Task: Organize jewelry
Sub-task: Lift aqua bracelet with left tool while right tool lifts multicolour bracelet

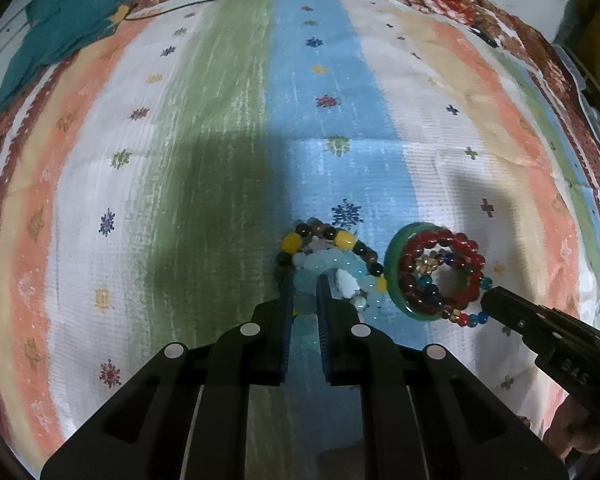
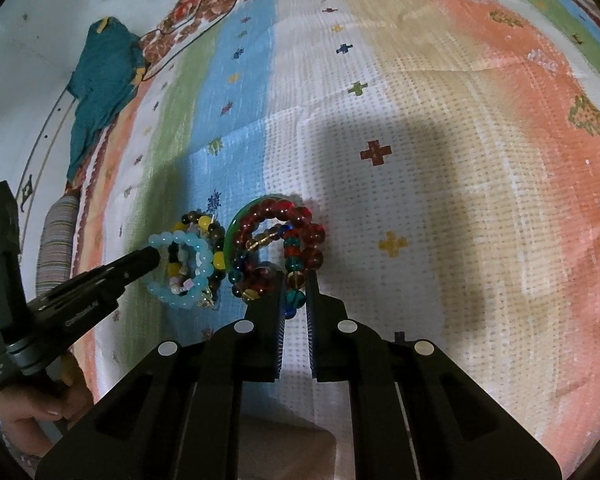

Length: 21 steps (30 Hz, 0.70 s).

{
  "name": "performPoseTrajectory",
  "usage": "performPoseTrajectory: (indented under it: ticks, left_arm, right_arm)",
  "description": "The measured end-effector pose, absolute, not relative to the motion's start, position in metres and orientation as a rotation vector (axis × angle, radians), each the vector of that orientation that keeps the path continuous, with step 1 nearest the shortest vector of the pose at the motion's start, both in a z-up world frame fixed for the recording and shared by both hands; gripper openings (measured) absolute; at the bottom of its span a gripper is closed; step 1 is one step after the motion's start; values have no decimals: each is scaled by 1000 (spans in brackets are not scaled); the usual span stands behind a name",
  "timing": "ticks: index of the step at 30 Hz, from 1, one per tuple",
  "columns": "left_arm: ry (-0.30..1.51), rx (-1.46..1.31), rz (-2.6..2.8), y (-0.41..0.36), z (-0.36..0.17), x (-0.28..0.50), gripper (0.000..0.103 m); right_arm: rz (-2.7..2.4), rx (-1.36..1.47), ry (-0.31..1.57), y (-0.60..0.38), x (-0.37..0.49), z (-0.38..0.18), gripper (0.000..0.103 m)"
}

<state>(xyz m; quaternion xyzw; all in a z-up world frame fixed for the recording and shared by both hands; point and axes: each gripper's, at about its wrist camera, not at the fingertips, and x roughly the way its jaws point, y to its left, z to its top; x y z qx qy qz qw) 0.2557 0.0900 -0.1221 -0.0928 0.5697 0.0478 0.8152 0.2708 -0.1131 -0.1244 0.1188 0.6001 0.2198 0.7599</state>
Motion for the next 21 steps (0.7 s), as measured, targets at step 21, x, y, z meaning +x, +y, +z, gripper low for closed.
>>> performPoseTrajectory:
  ticks: [21]
  left_arm:
    - [1144, -159, 68, 71, -91, 246, 11]
  right_arm:
    - [461, 196, 1244, -115, 259, -109, 11]
